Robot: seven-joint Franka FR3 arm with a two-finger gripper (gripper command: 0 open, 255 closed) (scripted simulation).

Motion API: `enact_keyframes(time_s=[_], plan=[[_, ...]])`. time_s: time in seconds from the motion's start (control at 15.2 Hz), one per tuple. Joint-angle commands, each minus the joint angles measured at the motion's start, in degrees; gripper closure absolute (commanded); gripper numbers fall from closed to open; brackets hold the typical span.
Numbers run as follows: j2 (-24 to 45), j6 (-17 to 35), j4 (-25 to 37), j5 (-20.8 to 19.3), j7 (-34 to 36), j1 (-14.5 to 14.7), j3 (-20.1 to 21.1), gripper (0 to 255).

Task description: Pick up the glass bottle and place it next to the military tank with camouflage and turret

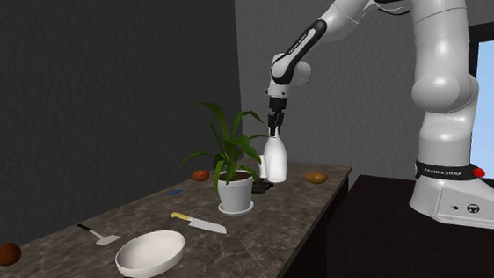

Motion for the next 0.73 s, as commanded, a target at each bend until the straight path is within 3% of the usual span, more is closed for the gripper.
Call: enact_keyframes(time_s=[0.0, 0.66], plan=[[0.77, 1.61, -0.77, -0.09, 0.10, 0.08, 0.03, 255], [6.00, 8.63, -2.58, -0.64, 0.24, 0.29, -0.15, 255]])
